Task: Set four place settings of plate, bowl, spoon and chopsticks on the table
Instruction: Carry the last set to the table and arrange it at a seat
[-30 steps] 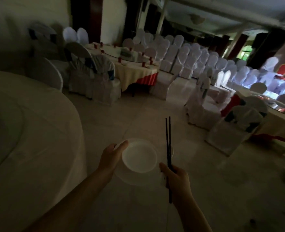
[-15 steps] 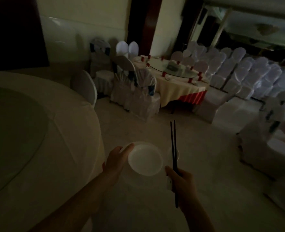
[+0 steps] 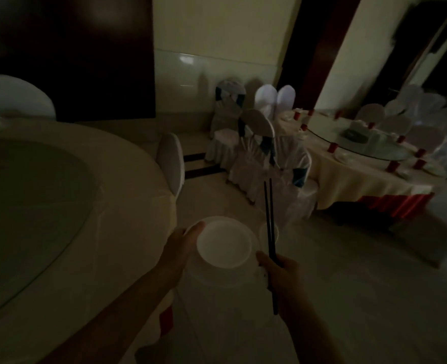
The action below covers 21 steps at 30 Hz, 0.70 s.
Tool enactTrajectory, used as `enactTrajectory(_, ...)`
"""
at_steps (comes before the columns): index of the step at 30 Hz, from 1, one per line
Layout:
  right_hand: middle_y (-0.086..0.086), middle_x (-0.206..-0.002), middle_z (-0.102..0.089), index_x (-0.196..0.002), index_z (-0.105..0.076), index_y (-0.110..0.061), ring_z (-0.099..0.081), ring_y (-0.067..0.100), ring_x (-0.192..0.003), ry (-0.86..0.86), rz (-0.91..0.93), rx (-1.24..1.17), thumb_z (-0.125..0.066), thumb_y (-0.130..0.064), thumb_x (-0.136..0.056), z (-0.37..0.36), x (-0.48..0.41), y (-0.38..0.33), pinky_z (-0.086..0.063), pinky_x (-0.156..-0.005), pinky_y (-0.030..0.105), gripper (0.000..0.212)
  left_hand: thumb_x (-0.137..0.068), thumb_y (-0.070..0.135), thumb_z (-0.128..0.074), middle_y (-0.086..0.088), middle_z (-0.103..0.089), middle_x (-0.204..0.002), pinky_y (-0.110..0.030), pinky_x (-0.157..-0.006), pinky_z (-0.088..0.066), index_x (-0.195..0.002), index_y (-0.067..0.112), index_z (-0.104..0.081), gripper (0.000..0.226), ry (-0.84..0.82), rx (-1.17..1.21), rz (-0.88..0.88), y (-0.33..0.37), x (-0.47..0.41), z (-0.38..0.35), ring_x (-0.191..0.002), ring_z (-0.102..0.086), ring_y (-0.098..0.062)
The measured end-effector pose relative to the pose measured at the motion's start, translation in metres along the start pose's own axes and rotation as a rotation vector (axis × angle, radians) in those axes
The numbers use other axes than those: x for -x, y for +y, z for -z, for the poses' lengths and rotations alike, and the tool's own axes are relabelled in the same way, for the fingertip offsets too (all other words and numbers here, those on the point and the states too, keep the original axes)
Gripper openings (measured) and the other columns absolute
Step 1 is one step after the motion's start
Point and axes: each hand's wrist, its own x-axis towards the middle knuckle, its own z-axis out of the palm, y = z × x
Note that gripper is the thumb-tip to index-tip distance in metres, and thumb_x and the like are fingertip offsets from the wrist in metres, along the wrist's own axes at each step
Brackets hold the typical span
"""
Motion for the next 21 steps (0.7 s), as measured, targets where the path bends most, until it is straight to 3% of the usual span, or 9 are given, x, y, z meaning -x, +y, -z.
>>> enactTrajectory(4, 0.008, -0.056, -0.059, -0.068, -0.075, -0.012, -0.054, 0.021, -0.050, -0.118, 0.001, 0.021, -0.074, -0.031, -0.085, -0.021, -0.090, -0.019, -0.044, -0.051, 0.033, 0.026, -0.084, 0.058, -0.060, -0.001, -0.074, -0.093, -0.028, -0.060, -0.050, -0.091, 0.024, -0.072, 0.037, 0.101, 0.030, 0.004, 0.017, -0.071, -0.011, -0.082, -0.070, -0.020)
enactTrajectory(8, 0.002, -0.053, -0.062, -0.072, -0.077, -0.017, -0.055, 0.015, -0.044, -0.206, 0.022, 0.070, -0.073, -0.033, -0.087, -0.053, -0.187, -0.039, -0.043, -0.044, 0.026, 0.022, -0.086, 0.055, -0.060, -0.003, -0.072, -0.099, -0.026, -0.063, -0.047, -0.099, 0.020, -0.072, 0.040, 0.163, 0.057, -0.030, 0.030, -0.158, -0.019, -0.088, -0.067, -0.020)
enactTrajectory(13, 0.006, -0.067, -0.075, -0.083, -0.078, -0.016, -0.069, 0.016, -0.053, -0.262, -0.023, 0.068, -0.072, -0.027, -0.089, -0.099, -0.298, -0.072, -0.050, -0.045, 0.023, 0.013, -0.085, 0.056, -0.061, -0.005, -0.073, -0.095, -0.029, -0.064, -0.048, -0.101, 0.014, -0.072, 0.046, 0.242, 0.084, -0.020, 0.057, -0.258, -0.027, -0.088, -0.067, -0.024)
enactTrajectory(17, 0.002, -0.055, -0.069, -0.073, -0.077, -0.015, -0.061, 0.011, -0.044, -0.297, 0.010, 0.104, -0.072, -0.026, -0.088, -0.130, -0.376, -0.101, -0.045, -0.041, 0.022, 0.019, -0.087, 0.052, -0.061, -0.003, -0.071, -0.095, -0.027, -0.060, -0.046, -0.106, 0.012, -0.070, 0.045, 0.306, 0.113, -0.006, 0.087, -0.326, -0.032, -0.085, -0.066, -0.021)
enactTrajectory(21, -0.004, -0.045, -0.060, -0.067, -0.076, -0.018, -0.052, 0.006, -0.036, -0.378, 0.036, 0.142, -0.073, -0.030, -0.087, -0.162, -0.448, -0.120, -0.041, -0.036, 0.019, 0.023, -0.089, 0.053, -0.057, 0.003, -0.068, -0.095, -0.027, -0.058, -0.045, -0.100, 0.023, -0.066, 0.033, 0.403, 0.071, -0.018, 0.108, -0.384, -0.033, -0.082, -0.063, -0.015)
